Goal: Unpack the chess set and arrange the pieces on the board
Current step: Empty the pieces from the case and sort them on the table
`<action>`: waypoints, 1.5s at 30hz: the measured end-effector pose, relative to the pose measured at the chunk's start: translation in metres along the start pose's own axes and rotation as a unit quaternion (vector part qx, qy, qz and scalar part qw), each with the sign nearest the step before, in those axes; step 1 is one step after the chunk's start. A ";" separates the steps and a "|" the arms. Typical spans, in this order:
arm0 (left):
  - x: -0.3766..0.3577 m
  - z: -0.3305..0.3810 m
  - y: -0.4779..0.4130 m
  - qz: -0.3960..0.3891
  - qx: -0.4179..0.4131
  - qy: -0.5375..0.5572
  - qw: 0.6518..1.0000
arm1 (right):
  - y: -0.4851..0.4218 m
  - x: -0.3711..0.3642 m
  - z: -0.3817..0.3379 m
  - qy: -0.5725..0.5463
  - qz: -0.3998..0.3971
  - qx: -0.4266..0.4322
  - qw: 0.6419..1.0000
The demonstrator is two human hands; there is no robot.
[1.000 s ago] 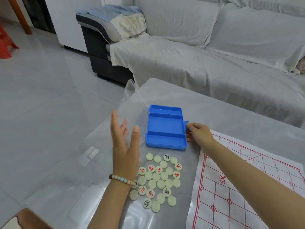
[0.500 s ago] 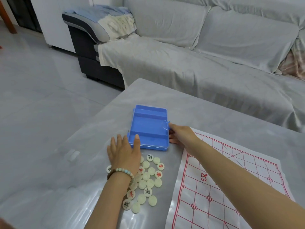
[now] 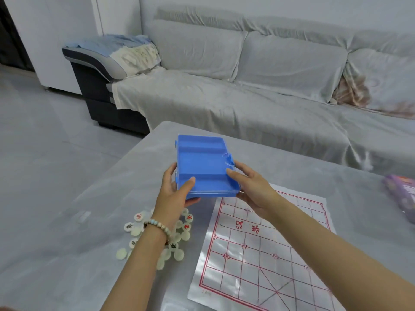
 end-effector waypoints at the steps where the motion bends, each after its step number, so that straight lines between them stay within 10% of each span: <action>1: -0.018 -0.003 0.010 -0.029 0.012 -0.001 1.000 | 0.016 0.018 -0.002 0.002 0.007 0.006 1.000; 17: -0.308 -0.114 0.209 -0.313 0.145 -0.091 0.934 | 0.253 0.354 0.070 -0.054 0.224 -0.028 0.973; 26: -0.364 -0.188 0.186 -0.170 0.198 -0.069 0.963 | 0.305 0.451 0.138 -0.003 0.347 -0.069 0.935; 45: -0.433 -0.218 0.166 -0.232 0.114 -0.242 0.935 | 0.279 0.473 0.140 0.200 0.344 -0.056 0.916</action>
Point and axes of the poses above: each hand's wrist, its own y-axis away from the middle knuckle, its own x-axis out of the back of the hand, z = x × y, the point moved 10 cm from there along -y, towards the middle knuckle, and after that the axes turned 1 degree about x, right-handed, at the moved point
